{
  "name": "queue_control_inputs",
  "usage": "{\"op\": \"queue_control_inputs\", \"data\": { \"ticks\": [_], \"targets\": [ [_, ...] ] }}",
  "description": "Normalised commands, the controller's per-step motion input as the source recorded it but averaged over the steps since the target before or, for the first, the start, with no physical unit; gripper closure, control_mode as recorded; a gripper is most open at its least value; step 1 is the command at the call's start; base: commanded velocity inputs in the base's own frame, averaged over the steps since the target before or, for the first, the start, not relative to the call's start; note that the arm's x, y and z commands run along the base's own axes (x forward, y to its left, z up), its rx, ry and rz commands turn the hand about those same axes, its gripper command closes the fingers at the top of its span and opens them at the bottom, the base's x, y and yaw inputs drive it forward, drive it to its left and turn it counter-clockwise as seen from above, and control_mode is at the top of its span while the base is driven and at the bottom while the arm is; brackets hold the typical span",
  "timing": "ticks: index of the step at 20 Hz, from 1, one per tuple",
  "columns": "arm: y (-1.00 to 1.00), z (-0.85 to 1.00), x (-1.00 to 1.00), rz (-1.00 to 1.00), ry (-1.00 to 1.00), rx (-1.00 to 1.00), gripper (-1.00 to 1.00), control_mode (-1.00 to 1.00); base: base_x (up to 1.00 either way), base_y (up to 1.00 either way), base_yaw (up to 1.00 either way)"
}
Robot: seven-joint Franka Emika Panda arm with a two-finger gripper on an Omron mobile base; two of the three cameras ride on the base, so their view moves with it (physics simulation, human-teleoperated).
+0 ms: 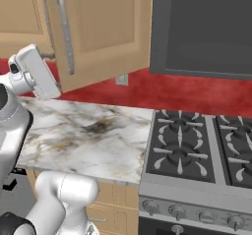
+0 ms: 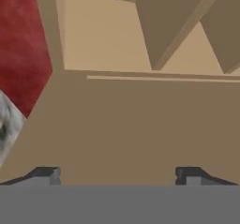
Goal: Move the condiment bottle and mustard from the cabinet to the dining counter.
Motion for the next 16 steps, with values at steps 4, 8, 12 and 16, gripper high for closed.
{"op": "queue_control_inputs", "data": {
  "ticks": [4, 8, 12, 16],
  "targets": [
    [-1.0, 0.0, -1.0, -0.1, 0.0, -0.11, -1.0, -1.0, 0.0, 0.0, 0.0],
    [-0.94, 0.0, -0.86, -0.08, 0.0, -0.09, -1.0, -1.0, 0.0, 0.0, 0.0],
    [-0.92, 0.0, -0.56, -0.04, 0.0, -0.05, -1.0, -1.0, 0.0, 0.0, 0.0],
    [-0.73, -0.09, -0.14, -0.01, 0.0, -0.06, -1.0, -1.0, 0.0, 0.0, 0.0]
  ]
}}
